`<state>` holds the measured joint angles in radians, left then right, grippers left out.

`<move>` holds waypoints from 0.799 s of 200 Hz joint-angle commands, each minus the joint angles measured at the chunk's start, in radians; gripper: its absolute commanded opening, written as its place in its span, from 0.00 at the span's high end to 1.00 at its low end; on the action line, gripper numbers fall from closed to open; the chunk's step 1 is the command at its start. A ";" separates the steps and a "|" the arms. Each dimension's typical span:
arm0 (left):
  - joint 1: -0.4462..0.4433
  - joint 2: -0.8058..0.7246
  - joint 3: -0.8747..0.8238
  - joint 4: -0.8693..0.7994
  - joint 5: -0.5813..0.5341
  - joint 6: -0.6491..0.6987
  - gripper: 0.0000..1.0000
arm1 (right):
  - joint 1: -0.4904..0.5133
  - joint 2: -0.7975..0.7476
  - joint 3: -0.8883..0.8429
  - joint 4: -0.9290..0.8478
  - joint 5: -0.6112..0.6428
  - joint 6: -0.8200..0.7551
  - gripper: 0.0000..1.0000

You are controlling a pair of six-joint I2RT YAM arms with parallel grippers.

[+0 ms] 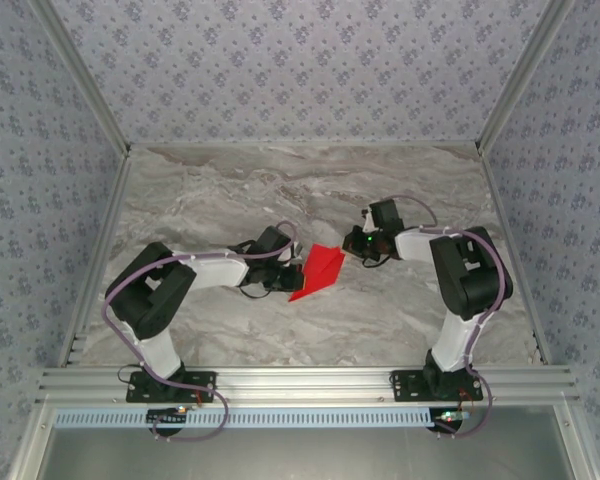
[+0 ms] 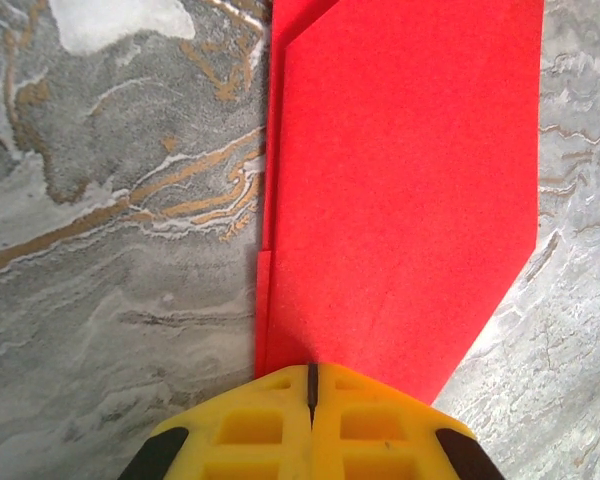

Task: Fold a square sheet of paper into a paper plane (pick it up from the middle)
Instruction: Fourth fold the wing at the center of the table.

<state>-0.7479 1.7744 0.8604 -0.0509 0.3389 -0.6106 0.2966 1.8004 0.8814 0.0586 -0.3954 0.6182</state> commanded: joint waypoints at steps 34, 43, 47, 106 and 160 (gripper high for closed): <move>-0.025 0.073 -0.068 -0.197 -0.094 -0.006 1.00 | 0.074 -0.213 -0.113 -0.022 -0.016 0.003 1.00; -0.027 0.069 -0.066 -0.192 -0.091 -0.005 1.00 | 0.108 -0.222 -0.127 -0.005 -0.034 0.035 1.00; -0.026 0.068 -0.065 -0.190 -0.090 -0.006 1.00 | 0.124 -0.222 -0.127 0.003 -0.041 0.045 1.00; -0.027 0.049 -0.065 -0.176 -0.090 -0.013 1.00 | 0.271 -0.053 -0.028 0.103 -0.088 0.169 1.00; -0.026 -0.011 -0.040 -0.175 -0.074 -0.008 1.00 | 0.271 0.015 -0.040 0.076 -0.039 0.179 1.00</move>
<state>-0.7563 1.7500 0.8600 -0.0521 0.3141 -0.6212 0.5709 1.8034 0.8387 0.1547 -0.4625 0.7799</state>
